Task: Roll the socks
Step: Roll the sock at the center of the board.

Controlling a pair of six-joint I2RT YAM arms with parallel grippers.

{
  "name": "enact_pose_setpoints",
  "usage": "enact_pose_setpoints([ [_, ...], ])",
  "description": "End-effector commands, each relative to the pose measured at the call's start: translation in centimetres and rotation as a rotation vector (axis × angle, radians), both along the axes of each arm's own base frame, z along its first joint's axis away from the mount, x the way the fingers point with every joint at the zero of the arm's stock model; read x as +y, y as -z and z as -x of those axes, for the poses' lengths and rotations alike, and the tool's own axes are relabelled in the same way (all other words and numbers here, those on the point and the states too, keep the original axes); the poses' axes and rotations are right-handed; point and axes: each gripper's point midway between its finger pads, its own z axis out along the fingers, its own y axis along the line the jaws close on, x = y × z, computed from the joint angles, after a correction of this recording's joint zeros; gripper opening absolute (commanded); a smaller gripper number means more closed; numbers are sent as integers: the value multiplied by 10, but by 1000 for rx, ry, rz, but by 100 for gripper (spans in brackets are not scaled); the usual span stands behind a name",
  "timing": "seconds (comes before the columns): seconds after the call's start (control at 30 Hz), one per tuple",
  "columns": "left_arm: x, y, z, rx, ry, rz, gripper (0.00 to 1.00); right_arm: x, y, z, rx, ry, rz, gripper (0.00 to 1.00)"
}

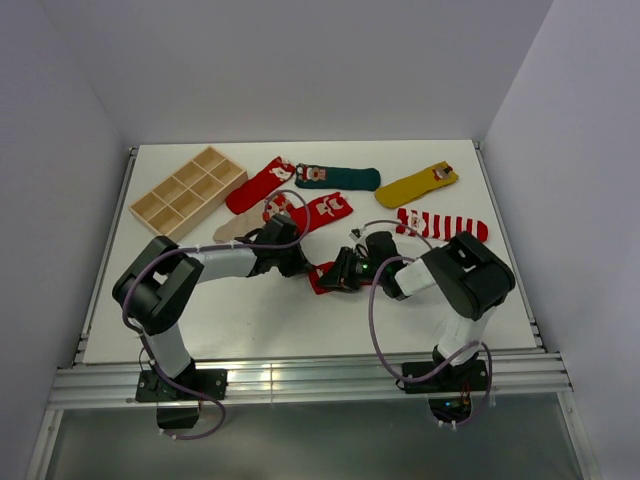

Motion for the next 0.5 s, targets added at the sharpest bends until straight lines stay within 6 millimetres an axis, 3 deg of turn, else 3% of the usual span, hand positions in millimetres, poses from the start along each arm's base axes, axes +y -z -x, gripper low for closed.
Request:
enact_pose_setpoints([
  [0.0,18,21,9,30,8,-126,0,-10,-8,-8,-54,4,115,36],
  [0.13,23,16,7,17,2,-149,0,-27,-31,-23,-169,56,234,48],
  [0.2,23,14,7,14,5,-149,0,-41,-34,-26,-167,95,325,50],
  [0.23,27,13,3,-3,-13,-167,0,-57,-39,-40,-212,169,401,50],
  [0.3,28,9,2,-16,-16,-168,0,-79,-33,-46,-186,227,528,47],
  [0.47,31,3,-1,-38,-23,-179,0,-102,-12,-53,-96,260,646,41],
])
